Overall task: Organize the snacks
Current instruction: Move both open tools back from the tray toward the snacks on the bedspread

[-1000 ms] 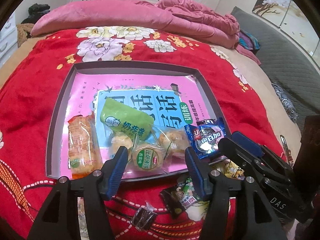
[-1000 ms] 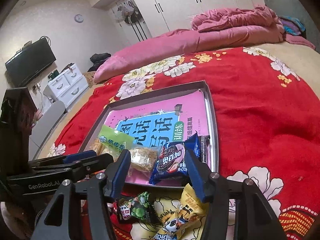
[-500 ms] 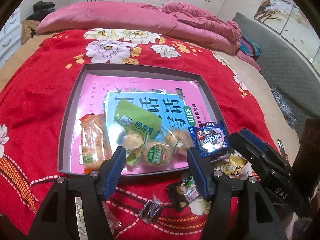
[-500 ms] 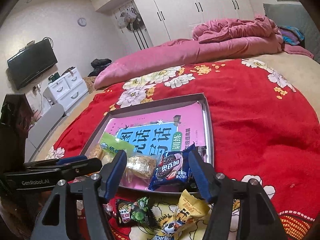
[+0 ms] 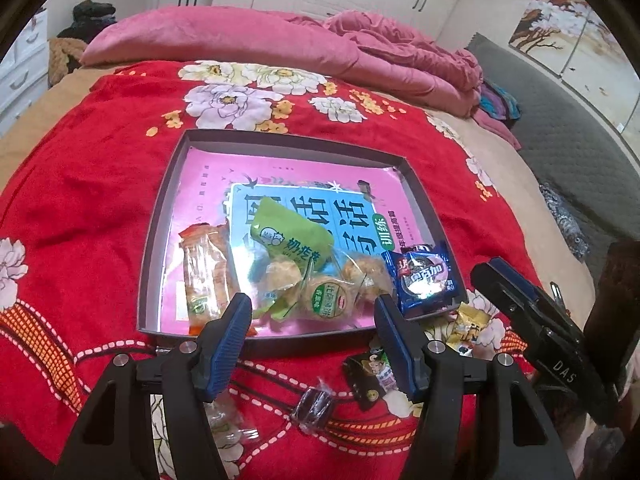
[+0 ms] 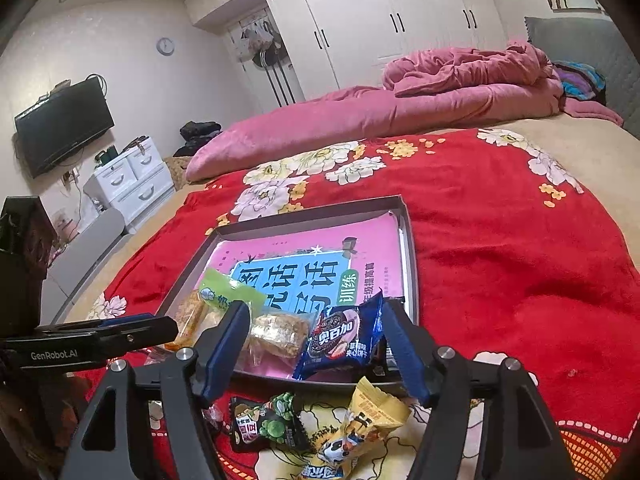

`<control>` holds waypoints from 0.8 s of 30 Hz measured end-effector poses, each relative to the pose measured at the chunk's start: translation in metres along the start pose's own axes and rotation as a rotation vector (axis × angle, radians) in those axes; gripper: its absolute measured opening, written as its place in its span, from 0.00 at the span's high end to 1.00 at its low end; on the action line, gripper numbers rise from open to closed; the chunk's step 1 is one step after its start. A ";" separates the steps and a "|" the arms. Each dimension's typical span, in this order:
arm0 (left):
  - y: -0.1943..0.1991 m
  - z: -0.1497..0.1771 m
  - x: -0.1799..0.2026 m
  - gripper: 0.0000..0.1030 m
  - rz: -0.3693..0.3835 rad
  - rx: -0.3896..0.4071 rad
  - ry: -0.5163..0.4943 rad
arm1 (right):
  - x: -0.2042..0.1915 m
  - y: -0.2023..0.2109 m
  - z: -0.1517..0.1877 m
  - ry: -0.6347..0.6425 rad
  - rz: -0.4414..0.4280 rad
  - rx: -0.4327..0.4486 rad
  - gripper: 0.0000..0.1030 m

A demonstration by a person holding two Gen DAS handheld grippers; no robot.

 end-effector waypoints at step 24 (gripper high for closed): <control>0.011 0.028 0.005 0.28 -0.009 -0.026 -0.059 | 0.001 0.021 0.016 -0.034 0.064 0.002 0.28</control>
Point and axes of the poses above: each gripper's, at about its wrist camera, not at the fingertips, and y roughly against the way its jaws point, x to its right, z to its underside, the point moved 5 cm from there along -y, roughly the way its jaws point, and after that the axes turned 9 degrees about -z, right-handed, at the moved point
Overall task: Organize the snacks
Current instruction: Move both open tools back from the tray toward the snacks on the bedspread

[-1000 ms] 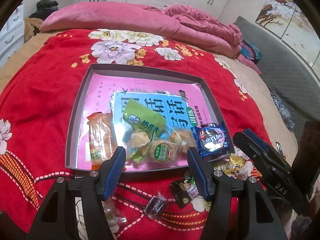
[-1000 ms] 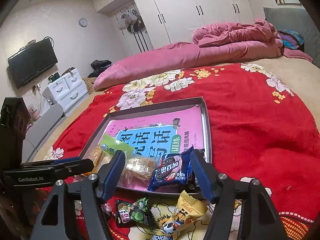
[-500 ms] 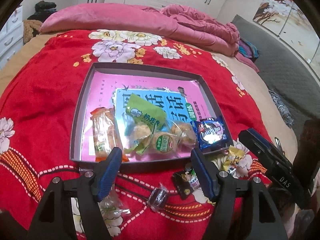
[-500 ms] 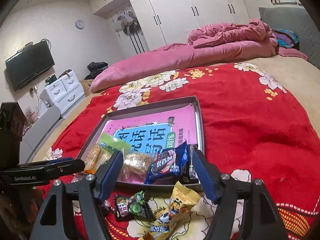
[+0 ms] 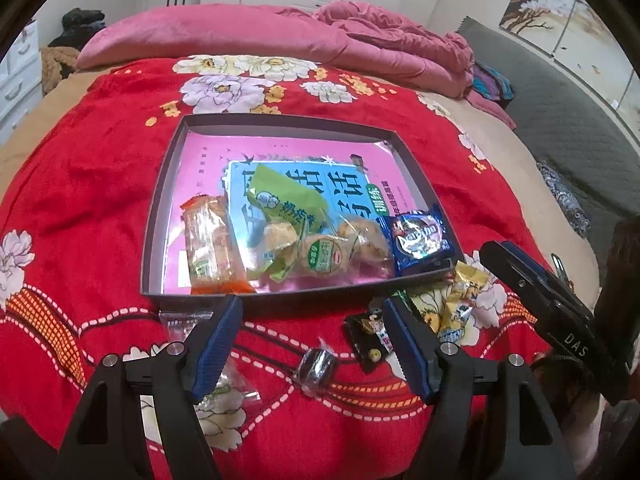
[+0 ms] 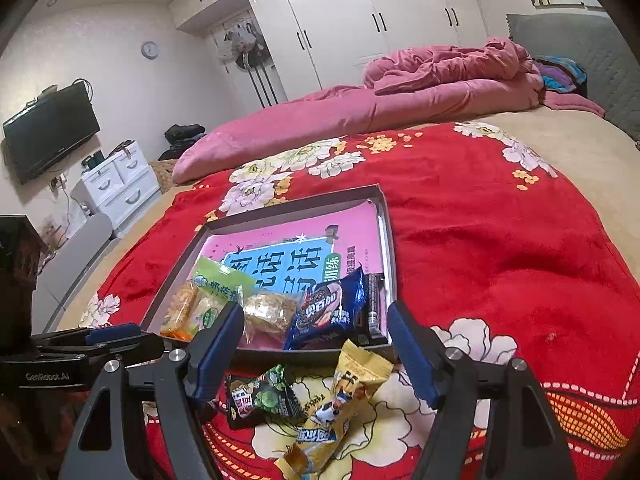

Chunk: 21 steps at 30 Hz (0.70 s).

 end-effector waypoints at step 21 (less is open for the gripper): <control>-0.004 0.031 -0.002 0.28 -0.016 -0.043 -0.044 | -0.001 0.004 0.036 -0.069 0.049 -0.109 0.28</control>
Point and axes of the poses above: each gripper's, at about its wrist camera, not at the fingertips, and y roughly against the way its jaws point, x to its right, z to its underside, the point moved 5 cm from there along -y, roughly the way its jaws point, and after that the axes turned 9 degrees about -z, right-handed, at the moved point
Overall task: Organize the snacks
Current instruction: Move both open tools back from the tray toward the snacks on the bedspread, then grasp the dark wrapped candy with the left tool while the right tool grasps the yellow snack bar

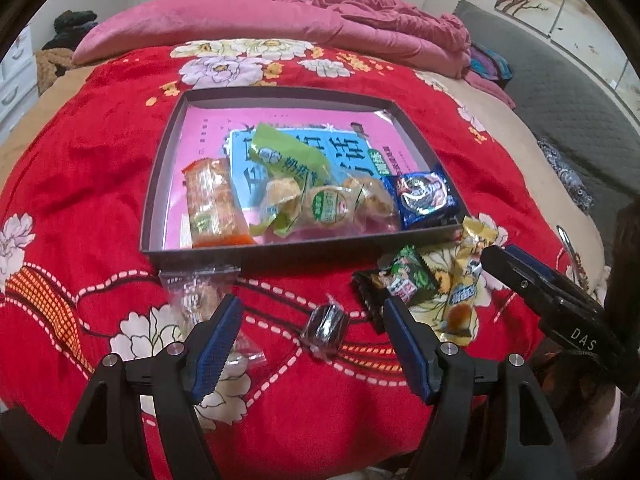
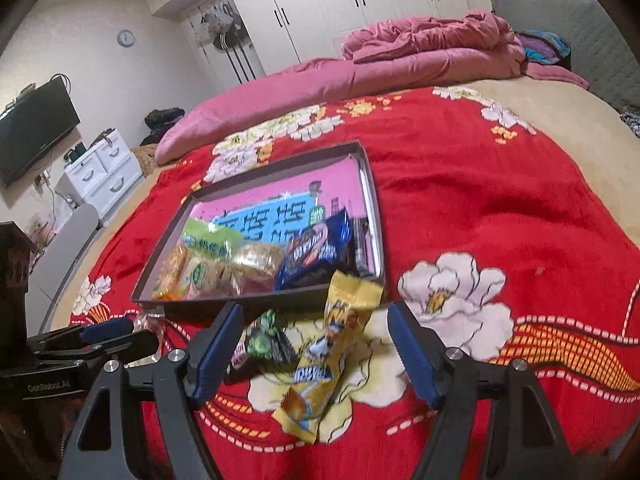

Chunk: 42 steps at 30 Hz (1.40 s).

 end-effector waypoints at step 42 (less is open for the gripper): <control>-0.032 0.020 0.008 0.28 -0.031 -0.069 -0.039 | -0.004 -0.043 0.043 -0.048 -0.079 -0.225 0.75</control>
Point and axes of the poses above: each gripper's, at about its wrist camera, not at the fingertips, and y roughly against the way its jaws point, x to its right, z to its underside, the point moved 5 cm from there along -y, roughly the way its jaws point, and after that the axes turned 9 degrees about -z, right-handed, at the moved point
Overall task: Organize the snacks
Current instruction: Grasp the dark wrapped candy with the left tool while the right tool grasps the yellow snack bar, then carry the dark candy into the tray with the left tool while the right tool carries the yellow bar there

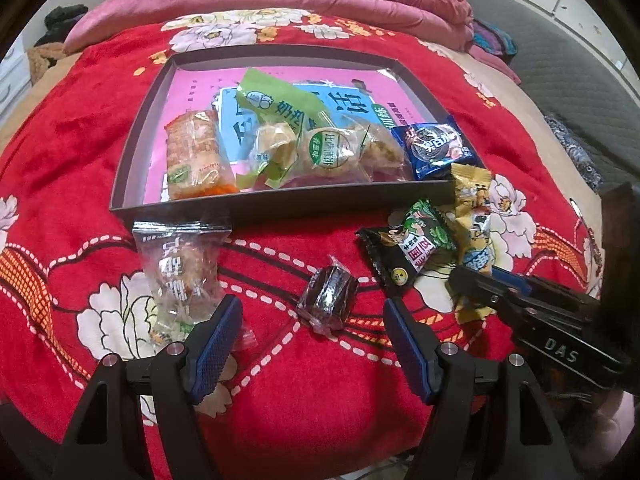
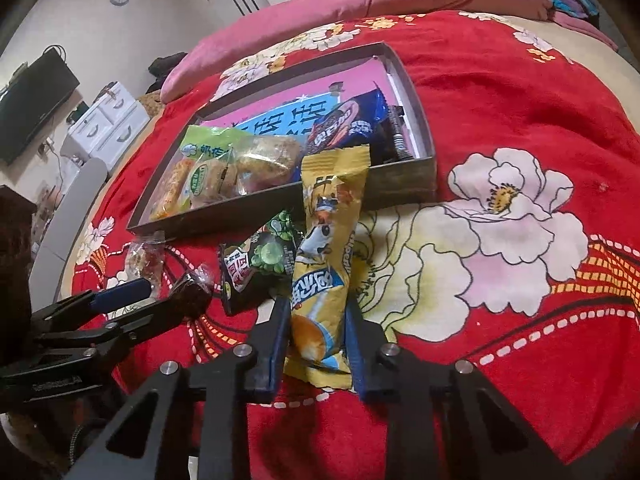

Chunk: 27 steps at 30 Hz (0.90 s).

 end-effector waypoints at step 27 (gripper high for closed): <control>-0.014 -0.003 0.018 0.73 0.015 0.002 -0.069 | -0.008 0.028 -0.021 0.035 -0.055 0.147 0.75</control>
Point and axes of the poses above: each gripper's, at about its wrist camera, not at the fingertips, and y roughly against the way its jaws point, x to its right, z to its underside, the point moved 5 cm from there along -y, roughly the way its jaws point, and after that the axes turned 9 degrees about -z, right-handed, at the moved point
